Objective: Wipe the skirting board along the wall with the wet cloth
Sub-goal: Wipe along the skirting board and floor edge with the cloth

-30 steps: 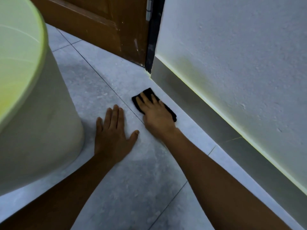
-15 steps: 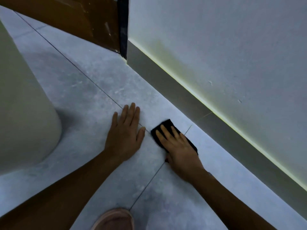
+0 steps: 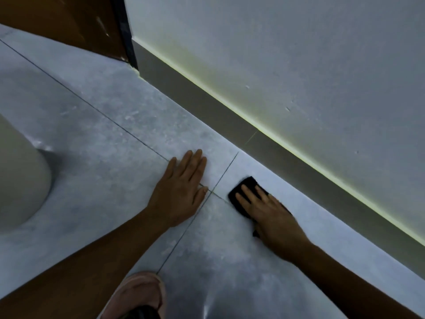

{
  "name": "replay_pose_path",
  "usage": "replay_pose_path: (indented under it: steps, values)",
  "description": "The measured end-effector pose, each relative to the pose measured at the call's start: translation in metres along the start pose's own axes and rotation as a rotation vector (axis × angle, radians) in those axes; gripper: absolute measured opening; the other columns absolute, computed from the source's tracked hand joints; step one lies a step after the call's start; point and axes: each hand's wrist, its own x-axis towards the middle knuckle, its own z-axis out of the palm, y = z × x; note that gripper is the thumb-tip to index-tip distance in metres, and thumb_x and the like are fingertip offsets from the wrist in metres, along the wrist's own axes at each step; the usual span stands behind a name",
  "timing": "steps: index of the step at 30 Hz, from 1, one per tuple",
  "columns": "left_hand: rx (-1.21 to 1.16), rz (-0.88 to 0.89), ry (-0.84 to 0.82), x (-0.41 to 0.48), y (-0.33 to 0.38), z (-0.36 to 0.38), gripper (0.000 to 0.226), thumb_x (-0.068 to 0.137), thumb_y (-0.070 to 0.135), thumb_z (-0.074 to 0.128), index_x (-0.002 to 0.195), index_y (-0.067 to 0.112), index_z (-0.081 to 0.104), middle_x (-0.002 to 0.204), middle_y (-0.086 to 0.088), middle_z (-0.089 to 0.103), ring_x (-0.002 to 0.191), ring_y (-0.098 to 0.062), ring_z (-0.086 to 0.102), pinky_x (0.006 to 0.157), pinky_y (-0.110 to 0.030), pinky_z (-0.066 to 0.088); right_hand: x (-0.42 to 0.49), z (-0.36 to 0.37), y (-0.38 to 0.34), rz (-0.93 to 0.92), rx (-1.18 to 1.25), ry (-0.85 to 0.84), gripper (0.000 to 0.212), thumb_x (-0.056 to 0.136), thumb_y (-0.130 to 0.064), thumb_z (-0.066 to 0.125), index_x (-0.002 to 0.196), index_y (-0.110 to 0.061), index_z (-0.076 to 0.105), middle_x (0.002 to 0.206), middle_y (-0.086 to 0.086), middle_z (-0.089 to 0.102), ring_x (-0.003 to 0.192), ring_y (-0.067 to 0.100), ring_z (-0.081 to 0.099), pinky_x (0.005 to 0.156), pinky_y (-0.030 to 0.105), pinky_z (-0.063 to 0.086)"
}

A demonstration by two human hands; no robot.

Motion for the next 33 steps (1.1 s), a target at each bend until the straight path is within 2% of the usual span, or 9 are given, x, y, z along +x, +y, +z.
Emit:
replay_pose_path:
  steps: [4, 7, 10, 13, 15, 17, 19, 25, 33]
  values:
    - [0.014, 0.037, -0.029, 0.001, 0.016, 0.007, 0.063, 0.094, 0.041, 0.022, 0.145, 0.004, 0.026, 0.154, -0.015, 0.021, 0.142, -0.03, 0.018, 0.113, -0.043, 0.01, 0.015, -0.013, 0.018, 0.167, 0.02, 0.008, 0.091, 0.082, -0.009, 0.058, 0.148, -0.027, -0.002, 0.157, -0.003, -0.001, 0.146, 0.024, 0.003, 0.116, 0.044, 0.024]
    - [0.005, 0.097, -0.051, 0.003, 0.032, 0.013, 0.061, 0.095, 0.039, 0.022, 0.145, 0.004, 0.026, 0.154, -0.016, 0.021, 0.142, -0.03, 0.018, 0.113, -0.046, 0.013, -0.014, -0.007, 0.023, -0.13, -0.133, -0.113, 0.091, 0.081, -0.026, 0.065, 0.151, -0.017, 0.008, 0.159, 0.008, 0.011, 0.144, 0.036, 0.015, 0.114, 0.047, 0.025]
    - [0.002, 0.128, -0.092, 0.009, 0.053, 0.018, 0.063, 0.095, 0.041, 0.02, 0.146, 0.005, 0.022, 0.155, -0.015, 0.018, 0.143, -0.028, 0.015, 0.114, -0.048, 0.014, -0.05, -0.009, 0.042, -0.245, -0.241, -0.245, 0.098, 0.082, -0.039, 0.065, 0.152, -0.02, 0.0, 0.16, 0.005, -0.001, 0.146, 0.033, 0.003, 0.114, 0.042, 0.021]
    - [0.017, 0.166, -0.108, 0.017, 0.076, 0.025, 0.063, 0.095, 0.042, 0.021, 0.146, 0.005, 0.019, 0.155, -0.015, 0.017, 0.143, -0.028, 0.013, 0.114, -0.046, 0.009, -0.045, -0.008, 0.033, 0.163, -0.079, -0.145, 0.081, 0.093, -0.029, 0.049, 0.152, -0.024, -0.006, 0.16, -0.001, -0.008, 0.147, 0.025, -0.005, 0.115, 0.043, 0.022]
    - [0.014, 0.183, -0.103, 0.019, 0.085, 0.027, 0.064, 0.094, 0.042, 0.02, 0.147, 0.006, 0.016, 0.155, -0.013, 0.014, 0.143, -0.026, 0.01, 0.114, -0.042, 0.003, -0.035, 0.001, 0.004, 0.425, 0.133, 0.026, 0.064, 0.096, -0.023, 0.037, 0.153, -0.025, 0.006, 0.161, 0.0, 0.002, 0.148, 0.026, 0.002, 0.116, 0.048, 0.017]
    - [-0.003, 0.185, -0.098, 0.02, 0.093, 0.028, 0.064, 0.093, 0.041, 0.018, 0.147, 0.007, 0.013, 0.156, -0.011, 0.009, 0.143, -0.025, 0.006, 0.114, -0.042, 0.002, -0.038, 0.015, -0.021, 0.494, 0.17, 0.202, 0.058, 0.091, -0.023, 0.033, 0.149, -0.025, 0.026, 0.157, 0.002, 0.024, 0.144, 0.029, 0.022, 0.112, 0.05, 0.024]
    - [-0.019, 0.219, -0.107, 0.019, 0.101, 0.028, 0.064, 0.093, 0.041, 0.018, 0.147, 0.007, 0.014, 0.155, -0.011, 0.008, 0.143, -0.026, 0.005, 0.114, -0.046, 0.004, -0.053, 0.026, -0.026, 0.512, 0.174, 0.247, 0.06, 0.087, -0.023, 0.034, 0.146, -0.025, 0.034, 0.153, 0.001, 0.035, 0.14, 0.027, 0.032, 0.11, 0.049, 0.029]
    - [0.012, 0.318, -0.161, 0.016, 0.143, 0.041, 0.065, 0.093, 0.042, 0.02, 0.146, 0.005, 0.016, 0.155, -0.014, 0.011, 0.143, -0.026, 0.006, 0.113, -0.049, 0.008, -0.103, 0.042, -0.004, 0.703, 0.191, 0.263, 0.065, 0.087, -0.02, 0.046, 0.149, -0.025, 0.027, 0.157, 0.0, 0.026, 0.144, 0.025, 0.023, 0.114, 0.046, 0.023]
    - [0.046, 0.359, -0.185, 0.014, 0.19, 0.058, 0.067, 0.093, 0.044, 0.018, 0.148, 0.007, 0.012, 0.156, -0.012, 0.01, 0.143, -0.03, 0.006, 0.113, -0.053, 0.007, -0.2, 0.05, 0.054, 1.035, 0.268, 0.228, 0.063, 0.096, -0.023, 0.036, 0.152, -0.026, 0.008, 0.161, -0.003, 0.005, 0.148, 0.019, 0.002, 0.118, 0.038, 0.008]
